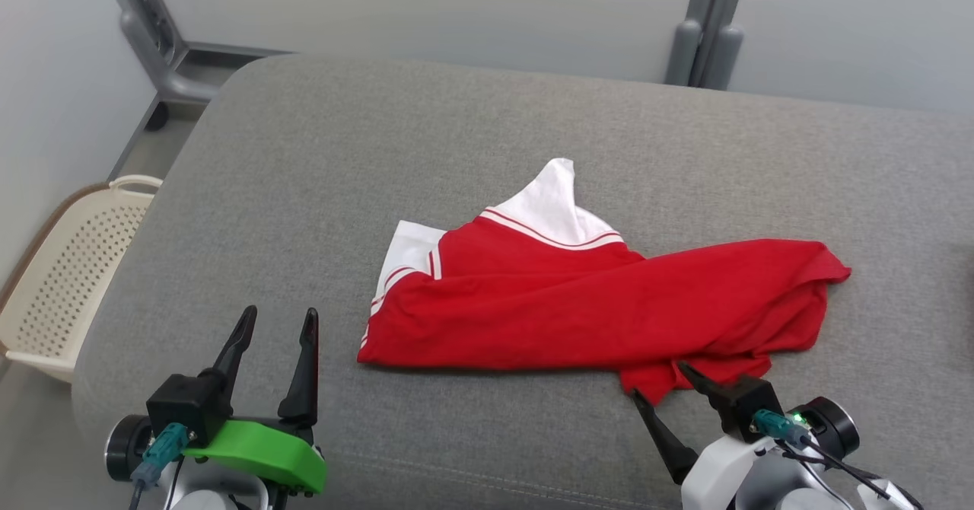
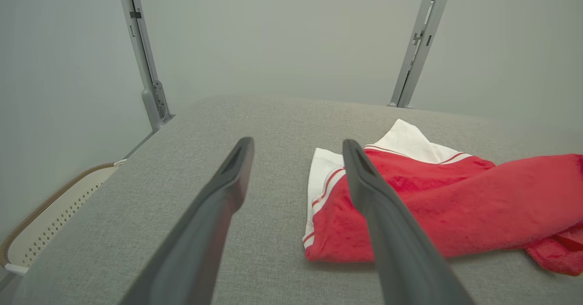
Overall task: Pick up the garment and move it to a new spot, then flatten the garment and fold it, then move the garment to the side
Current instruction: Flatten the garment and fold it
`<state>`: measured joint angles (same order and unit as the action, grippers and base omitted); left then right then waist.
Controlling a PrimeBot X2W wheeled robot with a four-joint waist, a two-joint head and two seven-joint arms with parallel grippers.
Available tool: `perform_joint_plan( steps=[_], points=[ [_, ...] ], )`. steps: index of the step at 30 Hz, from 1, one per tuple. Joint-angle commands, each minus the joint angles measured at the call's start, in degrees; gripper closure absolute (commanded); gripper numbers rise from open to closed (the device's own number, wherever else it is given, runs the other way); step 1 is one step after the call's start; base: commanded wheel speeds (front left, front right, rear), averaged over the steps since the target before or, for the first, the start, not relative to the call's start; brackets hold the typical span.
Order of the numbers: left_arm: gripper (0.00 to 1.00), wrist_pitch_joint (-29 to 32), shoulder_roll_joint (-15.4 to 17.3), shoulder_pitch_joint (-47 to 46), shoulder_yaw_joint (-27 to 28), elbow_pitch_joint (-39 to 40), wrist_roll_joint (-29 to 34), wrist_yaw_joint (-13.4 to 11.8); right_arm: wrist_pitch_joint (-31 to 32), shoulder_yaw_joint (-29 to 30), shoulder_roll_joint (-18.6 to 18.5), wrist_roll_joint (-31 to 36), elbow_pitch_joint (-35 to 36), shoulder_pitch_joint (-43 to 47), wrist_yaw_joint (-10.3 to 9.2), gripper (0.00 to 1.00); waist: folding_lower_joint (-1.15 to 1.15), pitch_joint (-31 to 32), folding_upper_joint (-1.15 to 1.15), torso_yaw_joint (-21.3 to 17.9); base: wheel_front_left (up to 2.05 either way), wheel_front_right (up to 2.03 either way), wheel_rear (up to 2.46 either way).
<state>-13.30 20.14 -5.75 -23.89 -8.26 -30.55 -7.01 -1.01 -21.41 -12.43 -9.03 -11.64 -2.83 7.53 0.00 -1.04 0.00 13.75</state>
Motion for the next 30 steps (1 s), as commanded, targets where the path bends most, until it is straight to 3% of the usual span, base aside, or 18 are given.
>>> perform_joint_plan(
  steps=[1,9,10,11,12,19,30],
  points=[
    [0.0,-0.4,-0.45,-1.3,0.05,-0.4,0.39,0.33,-0.01,-0.28,-0.84,-0.43,-1.04,-1.23,-0.09,0.0,0.0,-4.27,0.0,4.43,0.0,0.0,0.0],
    [0.0,-1.45,-2.46,-3.26,0.25,-2.7,0.74,1.51,0.03,-3.79,-3.44,-2.96,-10.66,-5.83,-0.09,0.0,0.0,-7.75,0.0,6.56,0.0,0.0,0.0],
    [0.0,-1.56,-2.61,-3.53,0.36,-2.92,0.85,1.63,-0.1,-4.03,-3.56,-3.11,-11.41,-6.38,-0.09,0.09,0.0,-8.01,0.0,6.57,0.0,0.0,0.0],
    [0.0,-1.68,-2.75,-3.81,0.54,-3.17,0.95,1.77,-0.26,-4.27,-3.57,-3.28,-12.14,-6.89,-0.09,0.62,0.0,-8.24,0.0,6.49,0.0,0.0,0.0],
    [0.0,-1.76,-2.93,-4.01,0.71,-3.4,1.01,1.87,-0.32,-4.45,-3.57,-3.44,-12.74,-7.27,-0.09,1.0,0.0,-8.43,0.0,6.36,0.0,0.0,0.0],
    [0.0,-1.96,-3.51,-4.79,1.98,-4.26,1.82,2.37,-0.58,-4.13,-2.29,-6.5,-11.55,-7.57,-0.05,1.0,0.0,-9.03,0.0,3.53,0.0,0.0,0.0],
    [0.0,-1.9,-2.09,-3.51,4.8,-3.35,3.26,2.22,3.03,-0.52,-4.88,-10.34,7.98,-4.08,-0.07,1.0,0.0,-8.41,0.0,-6.27,0.0,0.0,0.0]
  ],
)
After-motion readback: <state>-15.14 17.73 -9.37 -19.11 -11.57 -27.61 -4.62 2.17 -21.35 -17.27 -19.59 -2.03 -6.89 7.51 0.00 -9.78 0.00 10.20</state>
